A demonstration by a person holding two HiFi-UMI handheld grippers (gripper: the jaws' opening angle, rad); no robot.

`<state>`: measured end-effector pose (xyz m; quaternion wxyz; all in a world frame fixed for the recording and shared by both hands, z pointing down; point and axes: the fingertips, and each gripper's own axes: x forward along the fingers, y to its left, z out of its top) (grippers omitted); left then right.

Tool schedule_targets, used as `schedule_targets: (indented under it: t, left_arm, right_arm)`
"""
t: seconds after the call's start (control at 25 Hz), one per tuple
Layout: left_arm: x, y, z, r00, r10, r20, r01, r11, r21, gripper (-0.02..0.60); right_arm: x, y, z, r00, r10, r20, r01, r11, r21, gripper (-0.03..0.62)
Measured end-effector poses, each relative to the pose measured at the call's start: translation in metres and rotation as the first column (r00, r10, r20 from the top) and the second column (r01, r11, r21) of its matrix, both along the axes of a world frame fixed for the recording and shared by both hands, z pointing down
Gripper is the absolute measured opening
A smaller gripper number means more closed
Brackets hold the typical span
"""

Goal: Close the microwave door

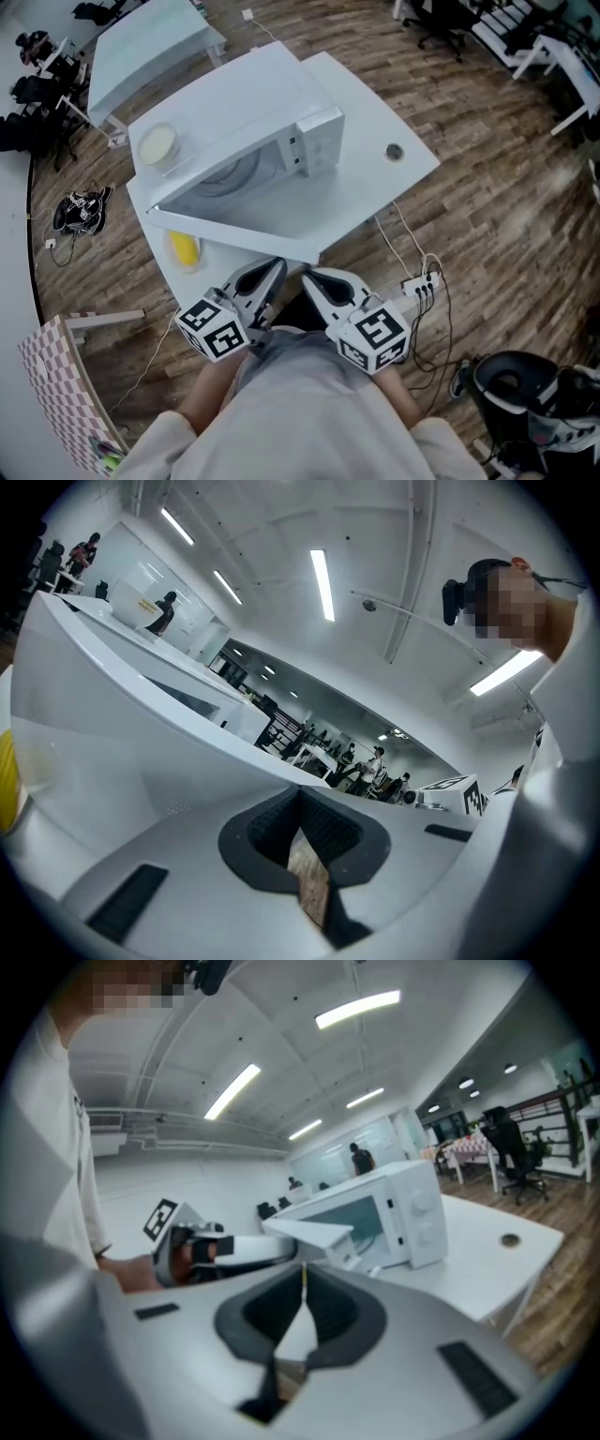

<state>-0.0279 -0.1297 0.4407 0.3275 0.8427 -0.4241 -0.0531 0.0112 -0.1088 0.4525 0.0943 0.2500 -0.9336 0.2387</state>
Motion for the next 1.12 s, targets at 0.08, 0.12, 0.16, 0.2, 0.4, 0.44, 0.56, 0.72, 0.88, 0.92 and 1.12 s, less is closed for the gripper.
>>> schedule_targets:
  t: [0.08,0.12,0.16,0.2,0.4,0.44,0.56,0.72,0.88,0.92,1.12]
  left_arm:
    - [0.0,-0.004,0.0,1.0,0.0,-0.011,0.0,1.0,-0.006,0.014]
    - [0.0,-0.006,0.0,1.0,0.0,-0.015,0.0,1.0,-0.009,0.014]
    - [-0.001,-0.008,0.0,1.0,-0.002,-0.019,0.001,1.0,-0.012,0.012]
    - [-0.001,-0.01,0.001,1.0,-0.005,-0.023,0.004,1.0,-0.015,0.014]
    - [-0.007,-0.019,-0.002,0.999,-0.031,-0.03,0.03,0.999,-0.015,0.014]
    - [-0.009,-0.021,-0.002,0.999,-0.036,-0.029,0.035,0.999,-0.015,0.014]
    - [-0.016,-0.024,-0.001,0.998,-0.052,-0.029,0.051,0.999,-0.018,0.014]
    - [-0.021,-0.028,0.001,0.997,-0.069,-0.028,0.069,0.997,-0.021,0.014]
    - [-0.022,-0.032,0.002,0.997,-0.073,-0.028,0.073,0.997,-0.021,0.014]
    - [-0.021,-0.033,0.002,0.997,-0.074,-0.029,0.074,0.997,-0.022,0.014]
    - [-0.021,-0.037,0.002,0.996,-0.079,-0.035,0.078,0.997,-0.023,0.014]
  right_arm:
    - [-0.001,-0.005,0.003,1.0,-0.002,-0.003,0.002,1.0,-0.013,0.025]
    - [-0.001,-0.008,0.003,1.0,-0.004,-0.004,0.004,1.0,-0.02,0.025]
    - [-0.002,-0.01,0.004,1.0,-0.007,-0.005,0.007,1.0,-0.025,0.025]
    - [-0.002,-0.013,0.004,1.0,-0.009,-0.006,0.009,1.0,-0.029,0.025]
    - [-0.005,-0.023,0.002,1.0,-0.02,-0.003,0.02,0.999,-0.036,0.025]
    - [-0.006,-0.025,0.002,1.0,-0.023,-0.002,0.023,0.999,-0.036,0.025]
    - [-0.009,-0.029,0.004,1.0,-0.031,-0.002,0.031,0.999,-0.04,0.025]
    - [-0.009,-0.033,0.005,0.999,-0.038,-0.006,0.038,0.998,-0.043,0.025]
    - [-0.009,-0.037,0.006,0.999,-0.039,-0.006,0.038,0.998,-0.041,0.025]
    - [-0.009,-0.039,0.006,0.999,-0.038,-0.006,0.038,0.998,-0.04,0.025]
    - [-0.007,-0.043,0.006,0.999,-0.037,-0.006,0.037,0.998,-0.047,0.025]
